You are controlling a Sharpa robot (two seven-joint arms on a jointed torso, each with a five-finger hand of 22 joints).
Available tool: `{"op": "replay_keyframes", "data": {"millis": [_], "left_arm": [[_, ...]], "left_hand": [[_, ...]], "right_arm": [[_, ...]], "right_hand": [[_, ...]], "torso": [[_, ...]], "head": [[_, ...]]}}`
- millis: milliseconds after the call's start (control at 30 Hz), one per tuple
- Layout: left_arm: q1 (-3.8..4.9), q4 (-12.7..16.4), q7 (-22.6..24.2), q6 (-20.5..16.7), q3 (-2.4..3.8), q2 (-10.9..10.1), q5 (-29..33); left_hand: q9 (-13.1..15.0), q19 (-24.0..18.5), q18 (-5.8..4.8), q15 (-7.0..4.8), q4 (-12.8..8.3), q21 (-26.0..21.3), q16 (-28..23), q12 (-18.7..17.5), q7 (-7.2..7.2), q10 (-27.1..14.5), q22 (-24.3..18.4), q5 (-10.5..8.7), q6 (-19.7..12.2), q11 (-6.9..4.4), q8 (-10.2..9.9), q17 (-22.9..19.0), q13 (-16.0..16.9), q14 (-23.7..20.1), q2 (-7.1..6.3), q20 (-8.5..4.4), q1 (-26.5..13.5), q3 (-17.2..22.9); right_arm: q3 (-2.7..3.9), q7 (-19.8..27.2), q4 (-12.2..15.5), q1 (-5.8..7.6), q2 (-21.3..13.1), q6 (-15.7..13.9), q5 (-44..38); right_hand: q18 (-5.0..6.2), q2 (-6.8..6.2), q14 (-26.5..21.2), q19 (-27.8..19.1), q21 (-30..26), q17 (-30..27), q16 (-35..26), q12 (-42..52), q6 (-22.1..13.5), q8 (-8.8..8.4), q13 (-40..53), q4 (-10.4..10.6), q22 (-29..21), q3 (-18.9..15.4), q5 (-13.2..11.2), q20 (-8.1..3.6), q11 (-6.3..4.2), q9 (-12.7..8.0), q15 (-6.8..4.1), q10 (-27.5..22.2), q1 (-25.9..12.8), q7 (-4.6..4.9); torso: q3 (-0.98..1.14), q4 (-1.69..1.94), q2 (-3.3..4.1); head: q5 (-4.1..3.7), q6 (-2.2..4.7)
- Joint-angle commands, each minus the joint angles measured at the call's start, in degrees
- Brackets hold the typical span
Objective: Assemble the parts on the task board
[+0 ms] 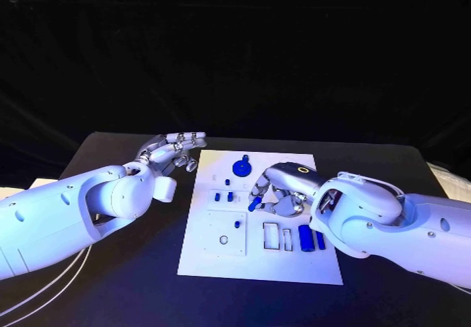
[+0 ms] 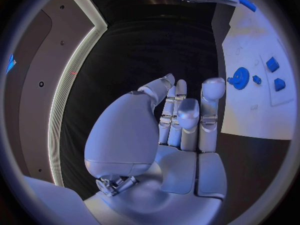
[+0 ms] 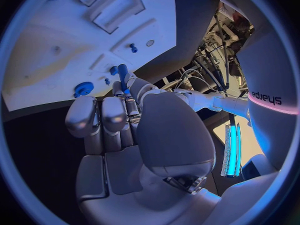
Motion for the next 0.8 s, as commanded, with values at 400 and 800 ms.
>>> {"op": "replay_keyframes", "data": {"millis": [400,800], "left_arm": [[-0.33,-0.13,0.15,1.38,0.04,0.64,-0.18],[-0.5,-0.09,0.16,1.44,0.04,0.75,-0.18]], "left_hand": [[-0.04,-0.11,0.69,0.01,0.05,-0.23,-0.17,0.2,0.14,-0.41,-0.08,-0.02,-0.28,0.01,0.2,0.03,0.08,-0.18,0.22,0.17,-0.14,-0.28],[-0.04,-0.11,0.69,0.01,0.05,-0.23,-0.17,0.2,0.14,-0.41,-0.08,-0.02,-0.28,0.01,0.2,0.03,0.08,-0.18,0.22,0.17,-0.14,-0.28]], "right_arm": [[-0.41,4.15,-3.12,-4.18,7.7,2.93,-4.03],[-0.57,3.31,-5.52,-5.26,9.99,4.41,-7.41]], "right_hand": [[-0.72,0.33,1.17,-0.27,0.17,-0.06,0.35,-0.63,-0.2,-0.42,0.02,-0.27,-0.24,0.76,0.23,0.15,-0.02,-0.08,-0.09,0.46,0.24,0.41],[-0.72,0.37,1.17,-0.29,0.19,0.0,0.41,-0.7,-0.21,-0.44,0.03,-0.3,-0.22,0.88,0.24,0.17,0.0,-0.07,-0.06,0.46,0.19,0.42]], "torso": [[-0.1,0.09,0.13],[-0.03,0.13,0.04]], "head": [[1.56,-1.17],[2.06,-1.8]]}}
